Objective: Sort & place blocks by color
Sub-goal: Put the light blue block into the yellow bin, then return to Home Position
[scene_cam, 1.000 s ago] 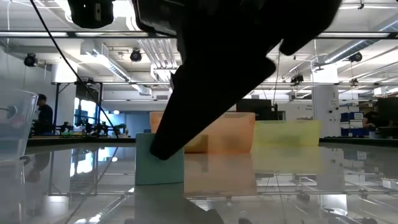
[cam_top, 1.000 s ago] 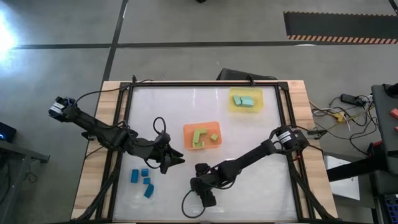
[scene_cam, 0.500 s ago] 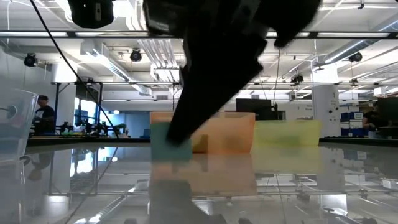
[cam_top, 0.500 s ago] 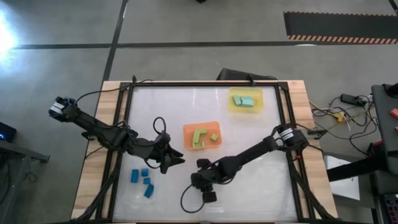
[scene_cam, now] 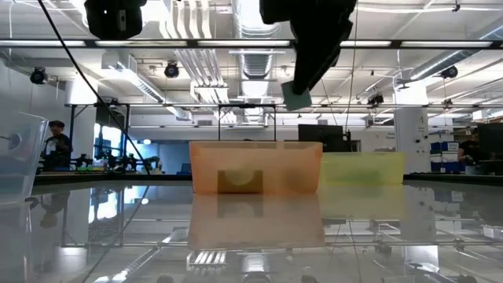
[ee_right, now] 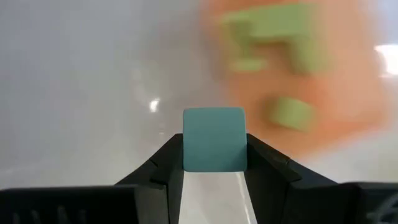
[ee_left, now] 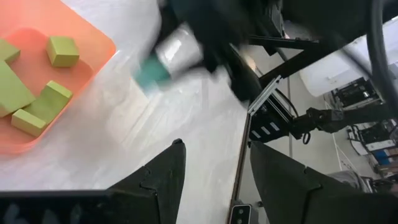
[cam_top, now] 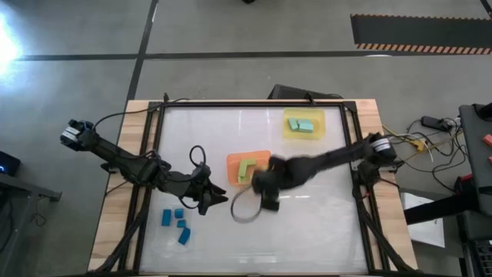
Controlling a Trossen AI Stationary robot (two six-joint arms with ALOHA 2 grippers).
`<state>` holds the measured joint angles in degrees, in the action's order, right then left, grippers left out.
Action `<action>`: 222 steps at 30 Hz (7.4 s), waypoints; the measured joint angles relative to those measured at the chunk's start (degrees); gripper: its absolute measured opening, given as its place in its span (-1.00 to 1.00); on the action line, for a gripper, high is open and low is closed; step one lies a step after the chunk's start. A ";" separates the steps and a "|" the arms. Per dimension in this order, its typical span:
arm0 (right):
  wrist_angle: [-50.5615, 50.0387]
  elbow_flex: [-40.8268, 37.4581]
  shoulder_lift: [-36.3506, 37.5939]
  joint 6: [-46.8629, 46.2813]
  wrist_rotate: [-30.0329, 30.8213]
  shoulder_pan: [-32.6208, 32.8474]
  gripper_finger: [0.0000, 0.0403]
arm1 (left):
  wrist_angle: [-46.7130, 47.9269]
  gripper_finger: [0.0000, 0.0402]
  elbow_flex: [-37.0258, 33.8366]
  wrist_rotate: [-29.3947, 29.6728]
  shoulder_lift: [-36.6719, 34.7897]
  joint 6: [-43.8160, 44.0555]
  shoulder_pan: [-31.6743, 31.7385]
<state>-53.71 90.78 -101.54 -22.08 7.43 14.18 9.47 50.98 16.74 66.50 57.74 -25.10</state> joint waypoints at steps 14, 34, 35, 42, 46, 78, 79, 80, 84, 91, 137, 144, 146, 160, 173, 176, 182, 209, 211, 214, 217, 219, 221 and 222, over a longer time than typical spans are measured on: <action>-6.47 -3.83 10.49 -0.95 -0.38 -34.29 -0.41 | -0.04 -0.18 -0.04 0.01 0.00 0.48 1.27; 2.03 -15.58 6.45 -7.01 -5.73 -55.03 0.04 | 0.00 -0.18 -0.42 0.01 0.00 6.07 2.87; 1.91 -15.48 6.51 -6.85 -5.78 -55.02 0.07 | -0.01 -0.18 -0.44 0.01 0.00 6.77 2.92; 1.96 -15.43 11.53 -6.63 -8.07 -49.53 0.09 | 0.00 -0.18 0.60 -0.43 -1.60 6.44 2.95; 4.79 -16.23 16.58 -5.63 -7.77 -42.35 0.04 | 0.39 -0.18 0.08 -0.47 -6.36 -0.69 2.93; 60.67 -53.85 54.92 19.36 -5.56 -13.21 0.01 | -25.48 -0.18 -29.39 2.33 -40.99 -42.31 3.00; 61.01 -55.25 55.88 19.76 -5.56 -13.21 0.01 | -28.60 -0.18 -31.41 2.33 -41.90 -44.14 3.00; 61.48 -56.46 56.88 19.78 -5.77 -13.33 0.01 | -31.51 -0.18 -33.42 2.34 -43.01 -45.96 3.00; 61.74 -60.25 61.40 19.55 -5.71 -13.47 0.01 | -40.39 -0.18 -40.40 2.39 -47.73 -51.02 3.00; 61.57 -64.91 70.61 22.08 -5.78 -13.45 0.01 | -44.65 -0.18 -50.36 2.66 -57.03 -51.65 3.00; 68.04 -90.07 100.70 24.93 -1.30 -13.46 0.01 | -36.08 -0.18 -50.69 4.97 -60.30 -55.15 2.97; 65.96 -90.09 100.60 16.39 -1.35 -13.45 0.01 | -35.99 -0.18 -50.71 4.97 -59.06 -55.15 2.97; 65.98 -90.09 100.43 15.59 -1.37 -13.45 0.01 | -35.88 -0.18 -50.71 4.95 -58.54 -55.15 2.97; 65.98 -90.12 100.30 16.62 -1.34 -13.45 0.01 | -35.87 -0.18 -50.71 4.95 -55.73 -55.15 2.97; 65.98 -90.16 100.26 16.62 -1.34 -13.45 0.01 | -35.91 -0.18 -50.73 4.95 -53.21 -55.15 2.97; 65.98 -90.16 100.24 16.53 -1.34 -13.45 0.01 | -35.94 -0.18 -50.73 4.94 -52.71 -55.17 2.97; 65.98 -90.16 100.24 16.58 -1.34 -13.45 0.01 | -35.93 -0.18 -50.73 4.93 -51.88 -55.16 2.97; 65.97 -90.09 100.25 16.60 -1.34 -13.45 0.01 | -35.95 -0.18 -50.73 4.93 -50.05 -55.15 2.97; 65.98 -90.05 100.24 16.62 -1.34 -13.45 0.01 | -35.93 -0.18 -50.73 4.93 -50.05 -55.15 2.97; 65.96 -90.01 100.26 16.60 -1.34 -13.45 0.01 | -35.91 -0.18 -50.73 4.93 -49.96 -55.17 2.95; 65.96 -90.01 100.26 16.54 -1.34 -13.46 0.01 | -35.96 -0.18 -50.73 4.93 -50.05 -55.15 2.97; 65.97 -89.99 100.26 16.61 -1.34 -13.46 0.01 | -35.93 -0.18 -50.73 4.93 -50.05 -55.17 2.95; 65.96 -89.99 100.26 16.59 -1.34 -13.45 0.01 | -35.95 -0.18 -50.73 4.94 -49.98 -55.15 2.95; 65.96 -89.99 100.26 16.54 -1.34 -13.45 0.01 | -35.93 -0.18 -50.73 4.93 -49.96 -55.16 2.95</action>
<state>12.25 0.80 -1.28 -5.54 6.09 0.73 -26.46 0.25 21.67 16.53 2.58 -22.15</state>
